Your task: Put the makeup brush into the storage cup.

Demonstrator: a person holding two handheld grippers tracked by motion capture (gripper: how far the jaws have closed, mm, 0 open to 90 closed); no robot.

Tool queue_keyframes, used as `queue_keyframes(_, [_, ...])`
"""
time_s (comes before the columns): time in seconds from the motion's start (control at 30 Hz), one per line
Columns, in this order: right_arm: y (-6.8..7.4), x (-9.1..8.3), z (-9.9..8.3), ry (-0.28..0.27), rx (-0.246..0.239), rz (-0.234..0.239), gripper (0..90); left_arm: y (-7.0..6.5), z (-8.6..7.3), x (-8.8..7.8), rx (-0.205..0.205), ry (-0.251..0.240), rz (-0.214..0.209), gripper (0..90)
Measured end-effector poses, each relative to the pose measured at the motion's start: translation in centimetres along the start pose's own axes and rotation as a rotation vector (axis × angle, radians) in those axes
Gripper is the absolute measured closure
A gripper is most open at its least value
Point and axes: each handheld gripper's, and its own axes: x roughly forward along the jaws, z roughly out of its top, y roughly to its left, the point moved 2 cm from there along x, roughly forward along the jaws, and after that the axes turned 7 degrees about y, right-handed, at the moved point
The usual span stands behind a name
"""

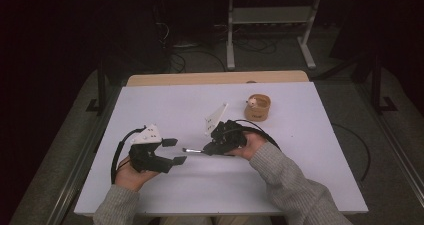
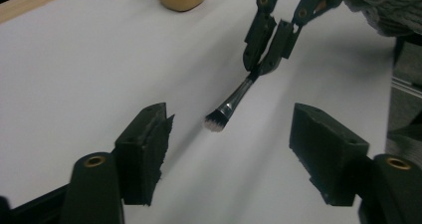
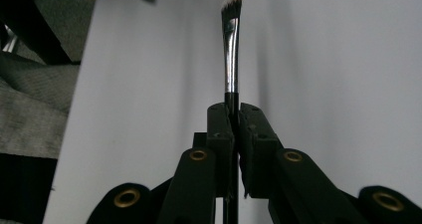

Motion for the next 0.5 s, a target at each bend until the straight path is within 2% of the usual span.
queue_keyframes(0.1, [0.4, -0.7, 0.4, -0.025, -0.02, 0.002, 83.3, -0.3, 0.6, 0.0, 0.013, -0.006, -0.017, 32.6])
queue_keyframes(0.2, [0.9, -1.0, 0.7, -0.012, -0.045, 0.0, 83.2, -0.5, 1.0, 0.3, 0.031, 0.004, -0.037, 35.6])
queue_keyframes(0.3, [1.2, -1.0, 0.7, -0.008, -0.066, 0.001, 83.2, -0.7, 1.2, 0.6, 0.062, 0.021, -0.057, 43.2])
queue_keyframes(0.5, [1.4, -1.1, 0.7, -0.013, -0.073, 0.014, 83.2, -0.9, 1.4, 1.1, 0.088, 0.044, -0.094, 51.3])
